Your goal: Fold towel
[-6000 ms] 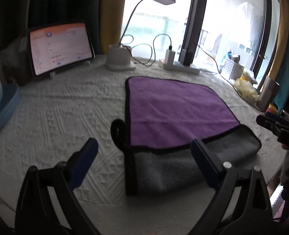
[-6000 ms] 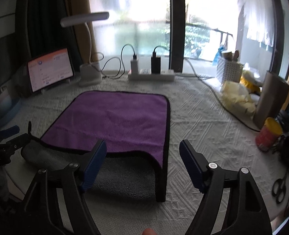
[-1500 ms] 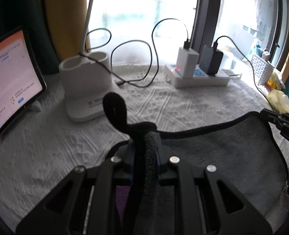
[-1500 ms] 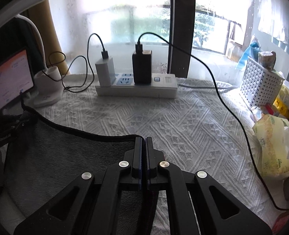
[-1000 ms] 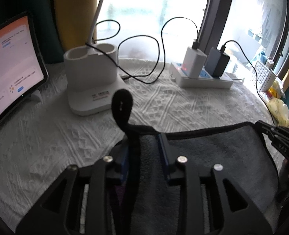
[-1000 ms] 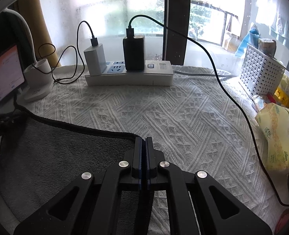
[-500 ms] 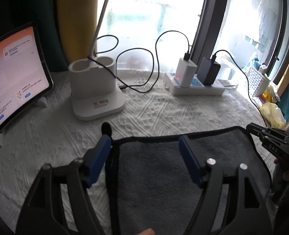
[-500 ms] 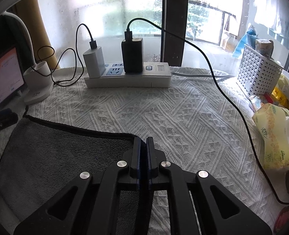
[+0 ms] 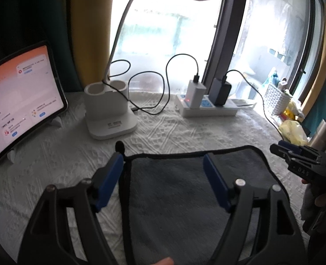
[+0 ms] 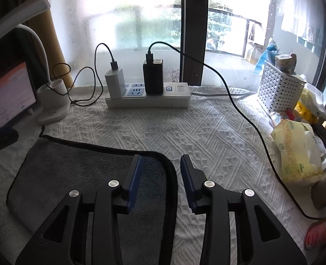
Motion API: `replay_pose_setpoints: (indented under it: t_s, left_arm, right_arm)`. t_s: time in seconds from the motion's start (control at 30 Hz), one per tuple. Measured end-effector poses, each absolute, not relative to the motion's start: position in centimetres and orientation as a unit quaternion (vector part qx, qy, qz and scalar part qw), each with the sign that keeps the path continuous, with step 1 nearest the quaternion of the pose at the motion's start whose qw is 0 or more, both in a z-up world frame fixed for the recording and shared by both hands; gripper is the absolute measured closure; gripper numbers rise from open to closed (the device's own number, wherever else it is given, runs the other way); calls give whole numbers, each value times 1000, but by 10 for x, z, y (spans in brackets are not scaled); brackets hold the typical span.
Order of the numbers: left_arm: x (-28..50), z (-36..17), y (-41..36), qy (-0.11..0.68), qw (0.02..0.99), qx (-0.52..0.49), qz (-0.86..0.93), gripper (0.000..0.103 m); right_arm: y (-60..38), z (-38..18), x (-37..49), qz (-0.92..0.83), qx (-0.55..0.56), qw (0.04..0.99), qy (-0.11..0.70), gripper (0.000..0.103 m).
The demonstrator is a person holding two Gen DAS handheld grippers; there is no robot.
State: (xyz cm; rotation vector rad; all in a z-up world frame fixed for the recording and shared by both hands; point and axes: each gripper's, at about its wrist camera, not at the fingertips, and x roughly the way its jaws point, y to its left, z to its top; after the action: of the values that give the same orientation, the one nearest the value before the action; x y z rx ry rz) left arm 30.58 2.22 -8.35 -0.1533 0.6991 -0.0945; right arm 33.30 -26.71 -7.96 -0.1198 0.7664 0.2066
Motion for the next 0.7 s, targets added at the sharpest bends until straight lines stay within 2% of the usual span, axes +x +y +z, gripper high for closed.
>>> replay_pose_setpoints:
  t_s: [0.7]
  left_arm:
    - [230, -52, 9, 314, 945, -78, -52, 26]
  right_arm:
    - [-275, -46, 255, 103, -56, 931, 345, 62]
